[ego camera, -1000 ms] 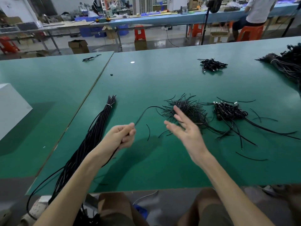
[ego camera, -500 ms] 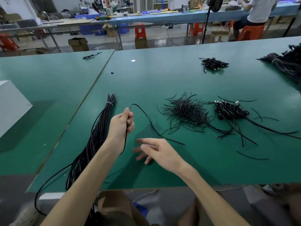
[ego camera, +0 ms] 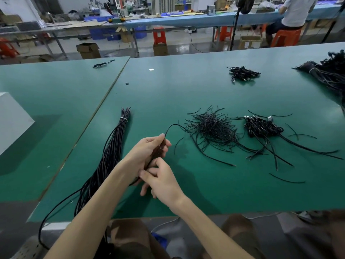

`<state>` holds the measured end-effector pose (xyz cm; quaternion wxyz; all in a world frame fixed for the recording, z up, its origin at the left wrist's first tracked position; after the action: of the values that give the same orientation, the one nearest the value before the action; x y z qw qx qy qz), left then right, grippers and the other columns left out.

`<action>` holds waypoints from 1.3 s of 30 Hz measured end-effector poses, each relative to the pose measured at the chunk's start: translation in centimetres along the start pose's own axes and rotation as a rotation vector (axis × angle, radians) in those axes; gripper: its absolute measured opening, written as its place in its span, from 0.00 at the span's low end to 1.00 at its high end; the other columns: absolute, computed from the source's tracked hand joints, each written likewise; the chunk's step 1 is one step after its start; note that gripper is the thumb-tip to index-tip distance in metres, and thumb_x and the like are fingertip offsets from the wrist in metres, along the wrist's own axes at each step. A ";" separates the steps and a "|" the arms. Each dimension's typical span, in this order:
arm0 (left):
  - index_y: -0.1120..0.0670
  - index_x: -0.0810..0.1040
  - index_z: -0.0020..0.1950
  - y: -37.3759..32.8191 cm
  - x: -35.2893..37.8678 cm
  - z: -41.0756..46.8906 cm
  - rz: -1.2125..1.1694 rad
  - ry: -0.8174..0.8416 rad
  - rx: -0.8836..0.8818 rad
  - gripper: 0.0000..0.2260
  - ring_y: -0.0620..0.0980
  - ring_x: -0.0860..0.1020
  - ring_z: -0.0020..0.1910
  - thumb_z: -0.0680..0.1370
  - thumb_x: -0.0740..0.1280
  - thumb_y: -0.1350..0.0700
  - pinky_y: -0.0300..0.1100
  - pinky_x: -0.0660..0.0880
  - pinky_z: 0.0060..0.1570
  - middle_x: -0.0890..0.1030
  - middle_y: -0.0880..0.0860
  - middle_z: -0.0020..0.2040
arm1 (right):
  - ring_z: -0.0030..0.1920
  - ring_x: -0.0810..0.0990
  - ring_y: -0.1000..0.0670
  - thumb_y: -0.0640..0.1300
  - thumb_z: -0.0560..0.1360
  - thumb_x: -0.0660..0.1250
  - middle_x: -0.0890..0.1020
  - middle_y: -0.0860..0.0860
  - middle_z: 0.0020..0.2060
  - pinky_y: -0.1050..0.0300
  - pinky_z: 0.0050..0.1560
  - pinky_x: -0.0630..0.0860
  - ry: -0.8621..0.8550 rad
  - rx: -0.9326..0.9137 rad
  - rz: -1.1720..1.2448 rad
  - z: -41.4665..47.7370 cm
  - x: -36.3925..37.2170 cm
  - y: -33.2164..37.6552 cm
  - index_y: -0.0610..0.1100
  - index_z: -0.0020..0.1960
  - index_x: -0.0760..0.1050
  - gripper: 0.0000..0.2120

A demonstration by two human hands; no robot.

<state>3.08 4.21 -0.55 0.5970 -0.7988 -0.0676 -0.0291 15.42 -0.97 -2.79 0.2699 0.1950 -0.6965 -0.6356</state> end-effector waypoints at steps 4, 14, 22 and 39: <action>0.58 0.85 0.49 0.2 -1.9 -0.1 0.025 0.088 0.031 0.19 0.49 0.77 0.36 0.84 0.62 0.46 0.37 0.77 0.39 0.81 0.54 0.40 | 0.28 0.77 0.48 0.36 0.83 0.63 0.83 0.39 0.40 0.65 0.32 0.72 0.061 -0.127 0.031 -1.0 -0.1 0.1 0.42 0.52 0.70 0.03; 0.59 0.82 0.53 1.0 -5.7 0.1 0.022 0.223 0.070 0.15 0.48 0.72 0.37 0.84 0.64 0.49 0.37 0.70 0.36 0.77 0.53 0.39 | 0.33 0.73 0.56 0.37 0.82 0.62 0.79 0.54 0.35 0.66 0.33 0.70 -0.196 -0.355 0.156 -3.8 -4.1 4.8 0.46 0.55 0.77 0.07; 0.59 0.81 0.63 1.3 -3.5 -1.1 0.335 0.436 0.133 0.22 0.56 0.81 0.47 0.86 0.58 0.43 0.44 0.78 0.49 0.83 0.60 0.55 | 0.31 0.76 0.51 0.36 0.84 0.63 0.81 0.46 0.36 0.60 0.30 0.73 -0.298 -0.238 0.070 -1.9 -10.3 6.3 0.38 0.60 0.77 0.07; 0.69 0.71 0.61 -2.4 1.3 -6.6 0.343 1.180 0.078 0.11 0.60 0.83 0.47 0.84 0.62 0.62 0.55 0.74 0.52 0.84 0.64 0.49 | 0.33 0.75 0.52 0.36 0.84 0.63 0.81 0.49 0.35 0.61 0.32 0.73 -0.461 -0.156 0.162 0.2 -12.1 3.3 0.40 0.59 0.78 0.07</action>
<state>4.25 -1.37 3.80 0.5588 -0.6249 0.4028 -0.3674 24.93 7.04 -1.04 0.1683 -0.0326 -0.7018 -0.6915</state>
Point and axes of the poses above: each hand's wrist, its own z-axis towards the middle knuckle, its own x-axis out of the palm, y = z × x, the point moved 1 cm from there along z, towards the middle knuckle
